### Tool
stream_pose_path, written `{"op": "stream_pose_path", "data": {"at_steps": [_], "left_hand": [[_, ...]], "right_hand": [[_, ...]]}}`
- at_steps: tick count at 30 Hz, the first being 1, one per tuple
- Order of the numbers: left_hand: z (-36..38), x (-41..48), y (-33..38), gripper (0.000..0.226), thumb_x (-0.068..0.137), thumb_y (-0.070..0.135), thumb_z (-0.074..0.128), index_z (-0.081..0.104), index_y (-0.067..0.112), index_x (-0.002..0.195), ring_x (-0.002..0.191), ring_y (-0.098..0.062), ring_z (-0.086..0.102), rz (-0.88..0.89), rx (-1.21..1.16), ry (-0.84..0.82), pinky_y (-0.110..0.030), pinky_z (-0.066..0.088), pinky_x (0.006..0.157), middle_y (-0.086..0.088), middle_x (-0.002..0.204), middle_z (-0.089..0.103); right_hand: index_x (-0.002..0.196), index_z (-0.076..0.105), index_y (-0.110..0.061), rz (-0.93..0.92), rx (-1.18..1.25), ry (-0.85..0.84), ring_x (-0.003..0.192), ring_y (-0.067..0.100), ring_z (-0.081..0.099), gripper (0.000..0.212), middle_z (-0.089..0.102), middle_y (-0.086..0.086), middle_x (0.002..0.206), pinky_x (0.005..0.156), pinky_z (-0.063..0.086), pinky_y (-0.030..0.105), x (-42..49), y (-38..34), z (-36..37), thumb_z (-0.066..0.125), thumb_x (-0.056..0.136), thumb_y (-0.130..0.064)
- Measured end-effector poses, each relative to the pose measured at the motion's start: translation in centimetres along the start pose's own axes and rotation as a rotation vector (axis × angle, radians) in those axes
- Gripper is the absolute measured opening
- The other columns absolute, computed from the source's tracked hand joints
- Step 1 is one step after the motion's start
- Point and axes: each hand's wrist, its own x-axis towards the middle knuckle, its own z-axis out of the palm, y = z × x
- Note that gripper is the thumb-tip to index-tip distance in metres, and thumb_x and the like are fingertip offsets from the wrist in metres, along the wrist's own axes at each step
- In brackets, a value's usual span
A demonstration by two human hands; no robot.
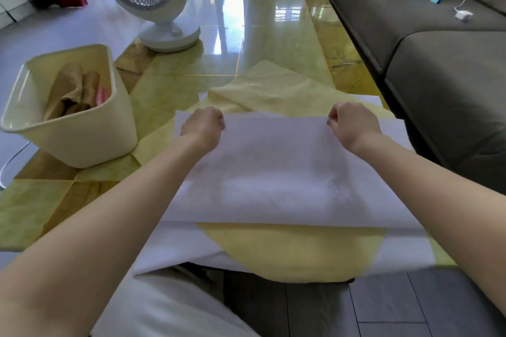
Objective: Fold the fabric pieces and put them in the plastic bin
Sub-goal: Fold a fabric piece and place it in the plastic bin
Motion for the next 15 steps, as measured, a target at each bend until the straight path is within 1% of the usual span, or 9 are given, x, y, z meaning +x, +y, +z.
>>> {"op": "stream_pose_path", "data": {"at_steps": [4, 6, 11, 15], "left_hand": [[0.7, 2.0, 0.4, 0.021, 0.092, 0.007, 0.048, 0.067, 0.007, 0.099, 0.098, -0.034, 0.059, -0.036, 0.040, -0.011, -0.032, 0.045, 0.078, -0.015, 0.107, 0.065], [1.2, 2.6, 0.4, 0.021, 0.091, 0.007, 0.047, 0.067, 0.008, 0.099, 0.098, -0.034, 0.059, -0.043, 0.042, 0.003, -0.032, 0.043, 0.077, -0.014, 0.109, 0.064], [1.9, 3.7, 0.1, 0.020, 0.091, 0.006, 0.046, 0.065, 0.009, 0.098, 0.096, -0.030, 0.057, -0.038, 0.008, 0.055, -0.029, 0.038, 0.071, -0.011, 0.109, 0.062], [1.6, 4.2, 0.6, 0.020, 0.093, 0.008, 0.046, 0.065, 0.008, 0.100, 0.100, -0.031, 0.057, -0.027, 0.008, 0.090, -0.030, 0.038, 0.073, -0.011, 0.110, 0.062]], "right_hand": [[0.101, 0.064, -0.005, 0.026, -0.043, -0.018, 0.096, 0.034, 0.060, 0.017, 0.064, 0.016, 0.106, 0.072, 0.047, 0.034, 1.7, -0.5, 1.1, 0.050, 0.091, -0.004], [0.100, 0.064, -0.005, 0.036, -0.057, -0.029, 0.094, 0.034, 0.061, 0.018, 0.063, 0.015, 0.105, 0.069, 0.045, 0.032, 2.2, -0.6, 1.6, 0.051, 0.089, -0.001], [0.100, 0.064, -0.004, 0.073, -0.072, -0.024, 0.094, 0.035, 0.061, 0.020, 0.062, 0.016, 0.106, 0.068, 0.044, 0.031, 3.3, -0.5, 2.6, 0.049, 0.088, 0.001], [0.101, 0.063, -0.003, 0.082, -0.106, -0.025, 0.095, 0.035, 0.060, 0.019, 0.061, 0.017, 0.107, 0.067, 0.042, 0.031, 3.5, -0.7, 2.6, 0.048, 0.089, 0.001]]}}
